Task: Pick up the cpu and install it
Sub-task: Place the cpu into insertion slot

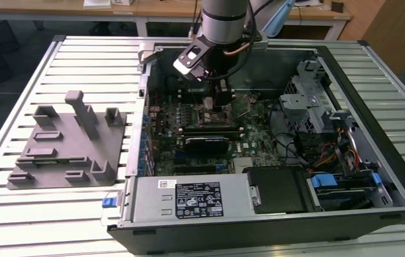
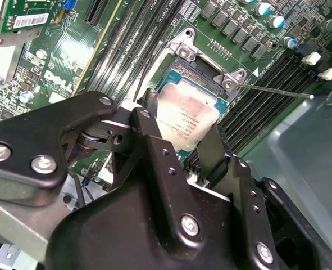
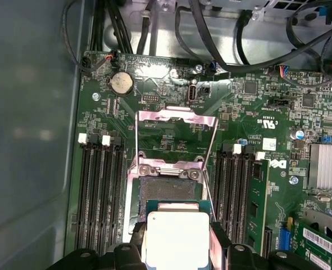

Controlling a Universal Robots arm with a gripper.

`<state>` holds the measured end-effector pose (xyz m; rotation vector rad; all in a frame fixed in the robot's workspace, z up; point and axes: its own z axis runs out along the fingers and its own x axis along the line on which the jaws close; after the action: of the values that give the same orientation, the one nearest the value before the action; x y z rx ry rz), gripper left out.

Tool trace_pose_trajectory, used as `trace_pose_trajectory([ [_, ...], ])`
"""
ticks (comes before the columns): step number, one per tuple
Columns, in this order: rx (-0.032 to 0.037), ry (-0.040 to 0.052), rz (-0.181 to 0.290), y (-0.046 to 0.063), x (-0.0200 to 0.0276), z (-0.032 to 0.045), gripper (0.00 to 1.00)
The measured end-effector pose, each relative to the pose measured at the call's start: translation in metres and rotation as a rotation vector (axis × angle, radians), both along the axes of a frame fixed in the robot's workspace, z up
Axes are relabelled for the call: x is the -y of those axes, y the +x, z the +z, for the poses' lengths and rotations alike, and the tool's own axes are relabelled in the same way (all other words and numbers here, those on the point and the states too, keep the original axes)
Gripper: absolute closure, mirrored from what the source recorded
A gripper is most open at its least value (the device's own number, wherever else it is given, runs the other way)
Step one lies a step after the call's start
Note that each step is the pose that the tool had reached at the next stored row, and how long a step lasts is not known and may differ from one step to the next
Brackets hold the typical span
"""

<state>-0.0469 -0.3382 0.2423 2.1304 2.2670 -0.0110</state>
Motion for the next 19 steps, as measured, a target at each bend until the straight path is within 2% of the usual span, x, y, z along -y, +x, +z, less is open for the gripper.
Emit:
trace_pose_trajectory([
  [15,0.0000,0.0000,0.000,0.000,-0.0002,-0.0078,0.47],
  [19,0.0000,0.0000,0.000,0.000,-0.0015,-0.0115,0.47],
])
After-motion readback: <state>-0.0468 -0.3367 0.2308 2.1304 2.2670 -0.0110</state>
